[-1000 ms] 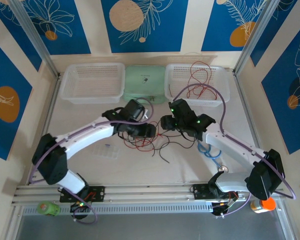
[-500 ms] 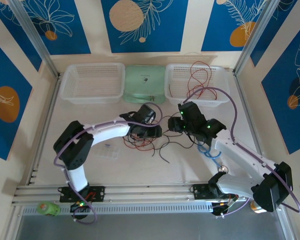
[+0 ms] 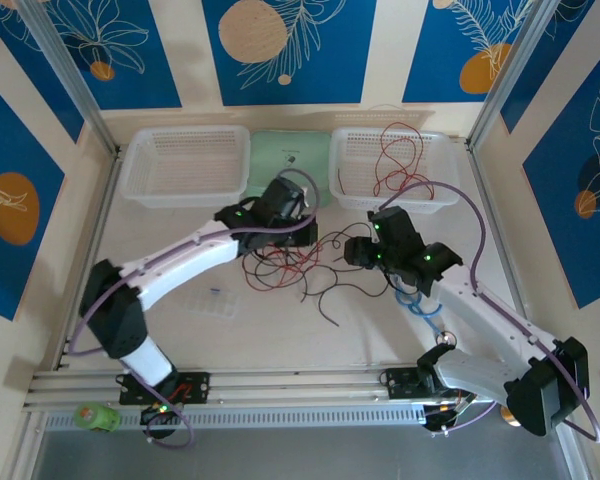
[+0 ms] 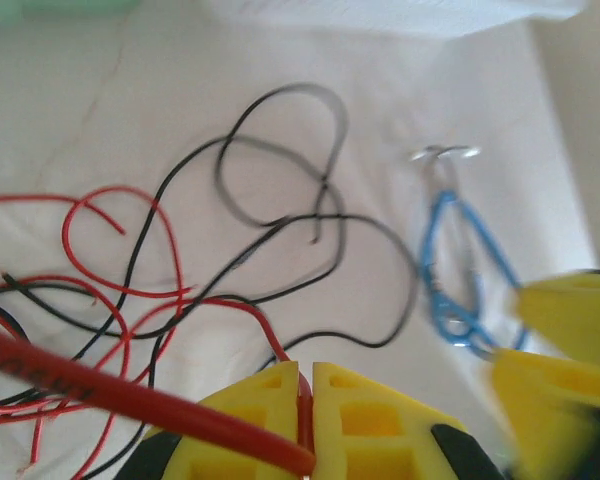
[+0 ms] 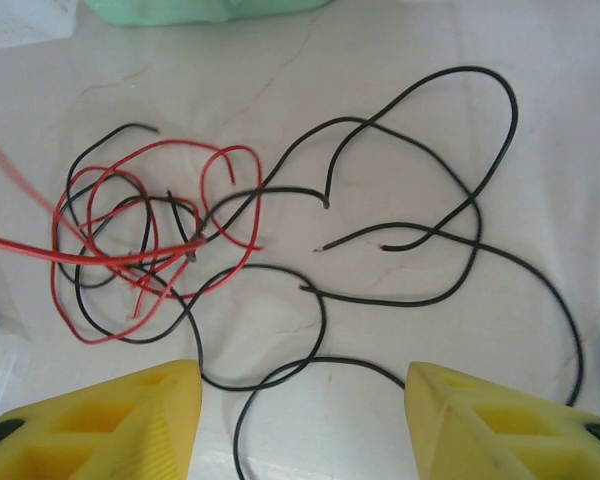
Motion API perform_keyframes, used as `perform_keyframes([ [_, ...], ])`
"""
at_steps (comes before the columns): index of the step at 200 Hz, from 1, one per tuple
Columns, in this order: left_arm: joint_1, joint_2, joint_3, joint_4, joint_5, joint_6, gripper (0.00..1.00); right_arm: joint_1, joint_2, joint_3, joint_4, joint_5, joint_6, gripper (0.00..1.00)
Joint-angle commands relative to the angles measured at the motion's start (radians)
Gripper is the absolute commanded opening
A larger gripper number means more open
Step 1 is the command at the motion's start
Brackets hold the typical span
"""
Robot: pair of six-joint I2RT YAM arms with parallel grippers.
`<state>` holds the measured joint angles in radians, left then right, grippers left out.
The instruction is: Untangle the cables
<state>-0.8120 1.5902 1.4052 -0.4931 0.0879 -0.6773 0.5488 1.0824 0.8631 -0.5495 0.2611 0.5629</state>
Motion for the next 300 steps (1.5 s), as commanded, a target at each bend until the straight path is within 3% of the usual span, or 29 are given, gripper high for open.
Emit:
perform_keyframes([
  [1,0.003,-0.096,0.097,-0.166,0.018,0.085,0.00,-0.003,0.047,0.001,0.050,-0.113,0.053,0.56],
  [48,0.000,-0.175,0.309,-0.325,0.039,0.204,0.00,0.048,0.136,-0.010,0.225,-0.183,0.170,0.51],
  [92,0.000,-0.213,0.431,-0.367,0.015,0.254,0.00,0.186,0.139,-0.046,0.461,-0.079,0.109,0.53],
  [128,0.001,-0.214,0.465,-0.371,0.013,0.265,0.00,0.229,0.149,-0.045,0.595,-0.045,0.056,0.53],
  [154,0.000,-0.216,0.476,-0.366,0.014,0.266,0.00,0.232,0.210,0.012,0.586,-0.007,0.001,0.52],
  [174,0.002,-0.216,0.500,-0.374,0.008,0.272,0.00,0.224,0.262,0.056,0.574,0.018,-0.027,0.40],
  [196,0.002,-0.217,0.528,-0.393,-0.020,0.281,0.00,0.214,0.299,0.103,0.515,0.057,-0.011,0.12],
  [210,0.001,-0.224,0.538,-0.398,-0.045,0.289,0.00,0.214,0.300,0.094,0.497,0.079,0.008,0.00],
  [300,0.001,-0.257,0.511,-0.409,-0.306,0.337,0.00,0.272,0.029,-0.133,0.466,0.056,0.039,0.00],
])
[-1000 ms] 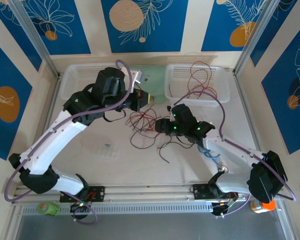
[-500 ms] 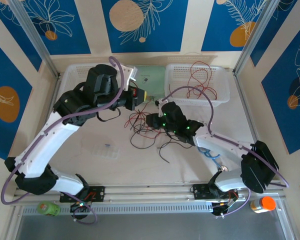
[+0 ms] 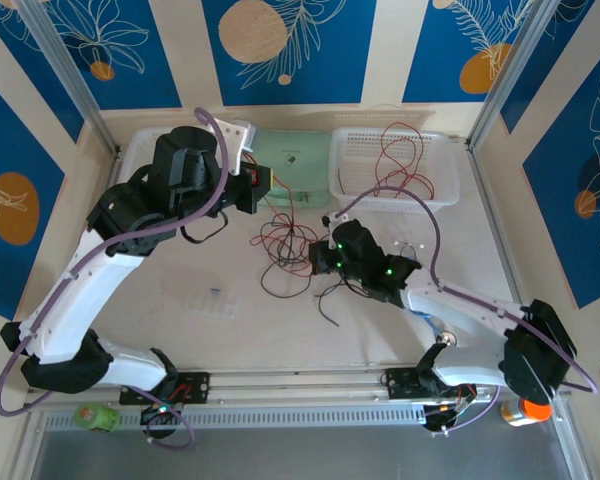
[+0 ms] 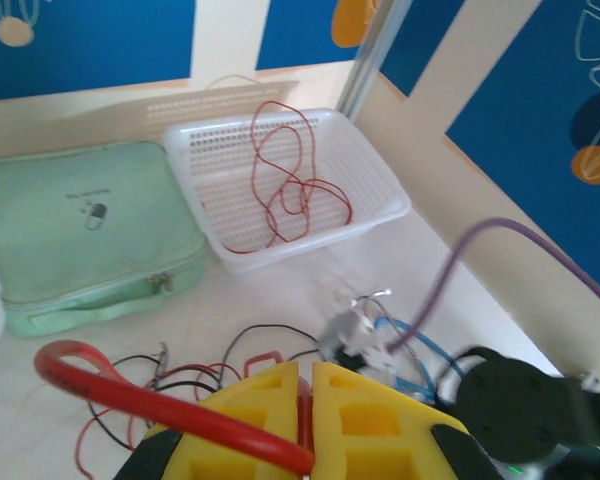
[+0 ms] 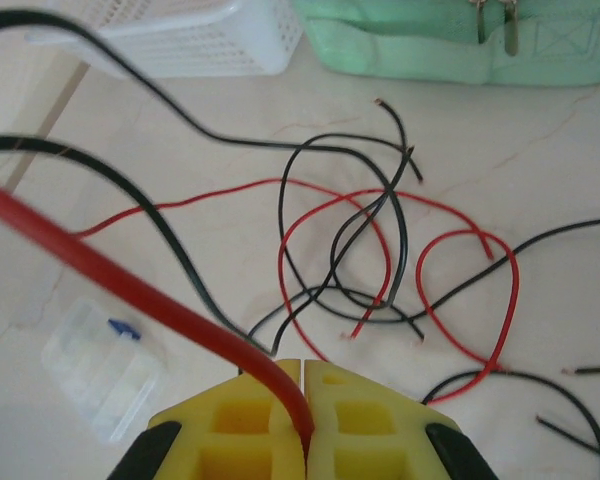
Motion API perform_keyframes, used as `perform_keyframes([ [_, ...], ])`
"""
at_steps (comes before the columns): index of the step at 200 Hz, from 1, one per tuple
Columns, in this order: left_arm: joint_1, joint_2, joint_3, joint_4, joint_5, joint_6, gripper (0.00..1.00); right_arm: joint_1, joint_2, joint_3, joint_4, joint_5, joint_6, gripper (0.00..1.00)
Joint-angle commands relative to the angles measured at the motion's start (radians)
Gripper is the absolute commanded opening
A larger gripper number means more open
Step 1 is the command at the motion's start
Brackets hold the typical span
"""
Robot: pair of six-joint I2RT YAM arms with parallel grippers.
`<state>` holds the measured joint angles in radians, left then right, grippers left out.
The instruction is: Untangle the cables
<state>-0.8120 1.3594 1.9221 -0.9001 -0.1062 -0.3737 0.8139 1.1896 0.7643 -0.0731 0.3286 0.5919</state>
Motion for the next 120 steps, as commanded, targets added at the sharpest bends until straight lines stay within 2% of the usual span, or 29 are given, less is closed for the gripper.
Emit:
perform_keyframes([
  [1,0.001,-0.027,-0.007,-0.001,-0.117,0.034,0.00,0.006,-0.081,-0.035,-0.011,-0.014,0.010,0.00],
  [68,0.002,-0.039,-0.041,0.003,-0.266,0.064,0.00,0.036,-0.176,-0.051,-0.128,0.008,0.030,0.00],
  [94,0.004,-0.040,-0.062,0.016,-0.256,0.062,0.00,0.035,-0.262,-0.051,-0.150,-0.021,-0.016,0.00],
  [107,0.003,-0.034,-0.064,0.025,-0.215,0.061,0.00,0.031,-0.287,-0.042,-0.142,-0.091,-0.054,0.12],
  [120,0.004,-0.023,-0.055,0.031,-0.153,0.067,0.00,0.020,-0.287,-0.009,-0.163,-0.152,-0.080,0.29],
])
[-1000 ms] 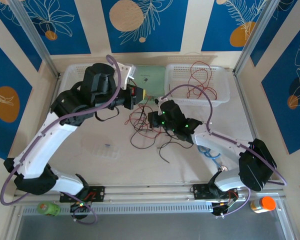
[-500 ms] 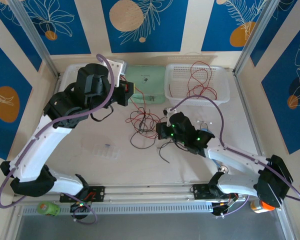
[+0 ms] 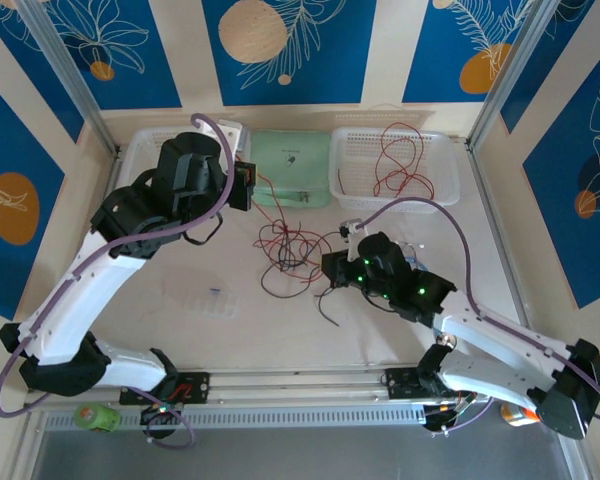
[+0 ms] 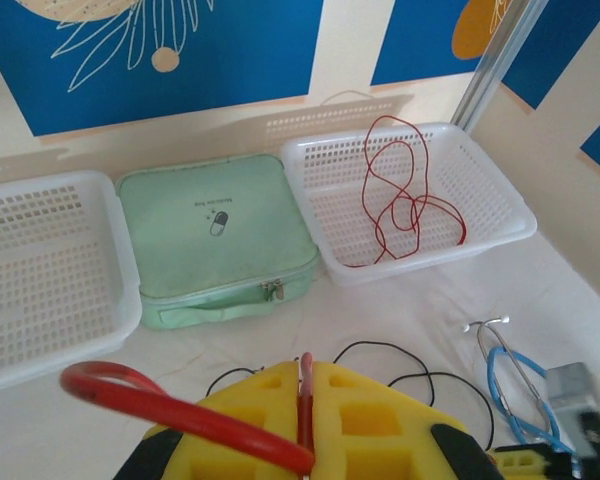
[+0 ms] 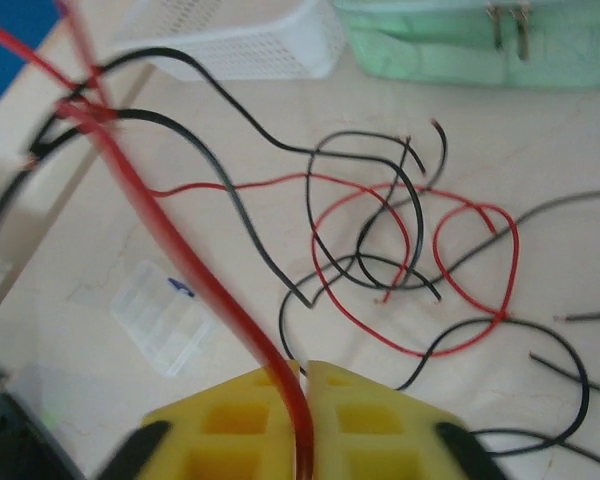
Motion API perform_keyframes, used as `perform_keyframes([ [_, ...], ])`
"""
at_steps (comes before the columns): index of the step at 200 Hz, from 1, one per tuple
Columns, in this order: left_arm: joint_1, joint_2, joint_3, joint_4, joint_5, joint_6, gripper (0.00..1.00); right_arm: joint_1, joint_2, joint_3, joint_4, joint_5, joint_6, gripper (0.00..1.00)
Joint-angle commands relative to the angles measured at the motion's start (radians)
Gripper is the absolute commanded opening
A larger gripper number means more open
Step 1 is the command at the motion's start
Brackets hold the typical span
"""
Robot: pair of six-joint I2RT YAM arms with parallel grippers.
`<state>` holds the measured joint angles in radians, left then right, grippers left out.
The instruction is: Untangle the cables
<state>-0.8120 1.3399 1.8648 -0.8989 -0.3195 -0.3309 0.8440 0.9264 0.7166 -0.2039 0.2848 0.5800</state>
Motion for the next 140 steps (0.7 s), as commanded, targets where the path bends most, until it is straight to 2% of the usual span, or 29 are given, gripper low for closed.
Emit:
perform_keyframes([
  [1,0.004,-0.003,0.004,0.031,0.067,0.025,0.00,-0.012,-0.022,0.042,-0.036,-0.111,-0.068,0.31],
  [14,0.002,0.011,0.021,0.025,0.137,0.034,0.00,-0.039,-0.008,0.094,-0.085,-0.141,-0.070,0.51],
  [25,0.002,0.023,0.040,0.012,0.199,0.046,0.00,-0.079,0.006,0.143,-0.127,-0.159,-0.052,0.60],
  [34,0.003,0.028,0.048,0.001,0.248,0.054,0.00,-0.137,0.021,0.177,-0.154,-0.191,-0.021,0.64],
  [63,0.002,0.027,0.054,-0.021,0.387,0.078,0.00,-0.357,0.112,0.252,-0.147,-0.419,0.175,0.65],
  [81,0.003,0.020,0.054,-0.029,0.436,0.086,0.00,-0.432,0.207,0.281,-0.081,-0.560,0.360,0.65],
  [108,0.003,0.004,0.051,-0.031,0.440,0.094,0.00,-0.418,0.331,0.316,0.054,-0.648,0.549,0.66],
  [140,0.003,-0.007,0.048,-0.014,0.429,0.098,0.00,-0.347,0.409,0.351,0.103,-0.656,0.659,0.67],
])
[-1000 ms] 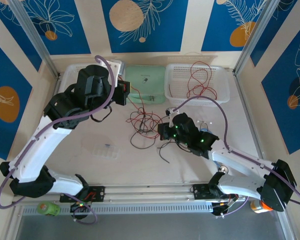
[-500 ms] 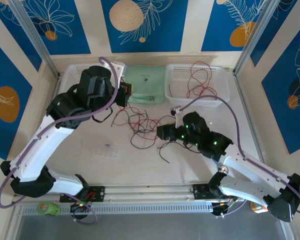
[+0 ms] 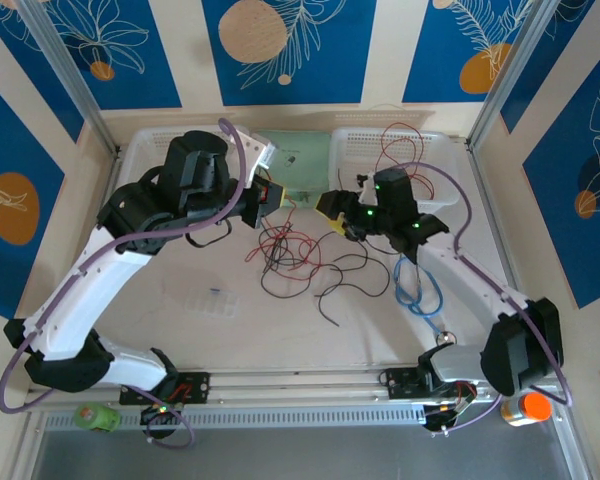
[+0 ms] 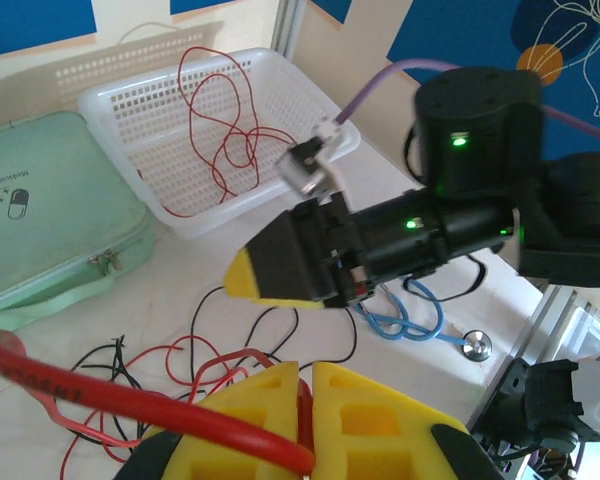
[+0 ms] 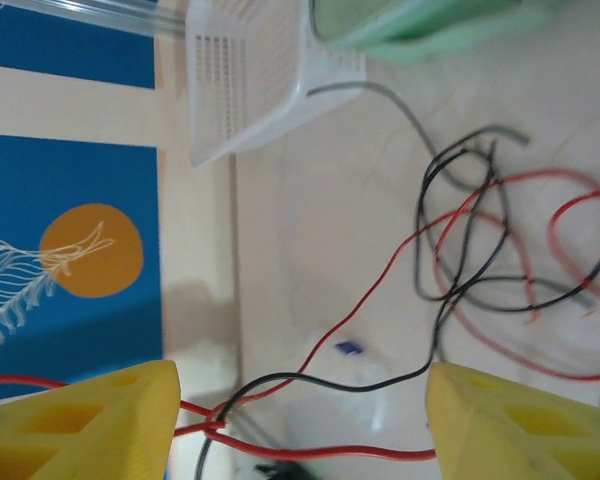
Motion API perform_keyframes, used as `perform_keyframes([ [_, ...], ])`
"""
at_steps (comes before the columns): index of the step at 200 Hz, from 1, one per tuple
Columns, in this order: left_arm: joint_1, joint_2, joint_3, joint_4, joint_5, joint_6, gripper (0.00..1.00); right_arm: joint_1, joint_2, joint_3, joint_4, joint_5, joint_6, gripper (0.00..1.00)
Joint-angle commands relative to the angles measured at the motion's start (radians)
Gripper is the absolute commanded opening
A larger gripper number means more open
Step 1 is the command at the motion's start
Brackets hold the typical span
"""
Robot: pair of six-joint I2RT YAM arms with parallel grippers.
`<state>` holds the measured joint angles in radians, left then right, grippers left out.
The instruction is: Untangle the cables
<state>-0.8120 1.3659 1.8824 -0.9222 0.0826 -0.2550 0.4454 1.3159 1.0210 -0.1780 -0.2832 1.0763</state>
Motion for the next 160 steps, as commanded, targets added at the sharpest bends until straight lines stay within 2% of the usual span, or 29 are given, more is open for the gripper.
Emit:
perform_keyframes([
  [1,0.003,-0.032,0.030,0.009,0.026,0.022,0.00,0.055,0.021,0.047,0.078,-0.087,0.163,0.67],
  [16,0.002,-0.034,0.030,0.015,-0.002,0.021,0.00,0.098,0.029,0.052,0.063,-0.067,0.146,0.66],
  [56,0.002,-0.039,0.031,0.033,-0.026,0.022,0.00,0.204,0.022,0.083,-0.064,0.094,-0.019,0.61],
  [69,0.002,-0.042,0.030,0.037,-0.029,0.019,0.00,0.238,0.013,0.097,-0.087,0.155,-0.100,0.57],
  [97,0.003,-0.041,0.026,0.036,-0.057,0.015,0.00,0.319,-0.037,0.106,-0.133,0.340,-0.324,0.55],
  [134,0.002,-0.037,0.026,0.037,-0.054,0.012,0.00,0.386,-0.109,0.028,0.002,0.453,-0.650,0.57],
  [160,0.002,-0.037,0.029,0.039,-0.051,0.008,0.00,0.401,-0.101,0.001,0.117,0.506,-0.774,0.60],
])
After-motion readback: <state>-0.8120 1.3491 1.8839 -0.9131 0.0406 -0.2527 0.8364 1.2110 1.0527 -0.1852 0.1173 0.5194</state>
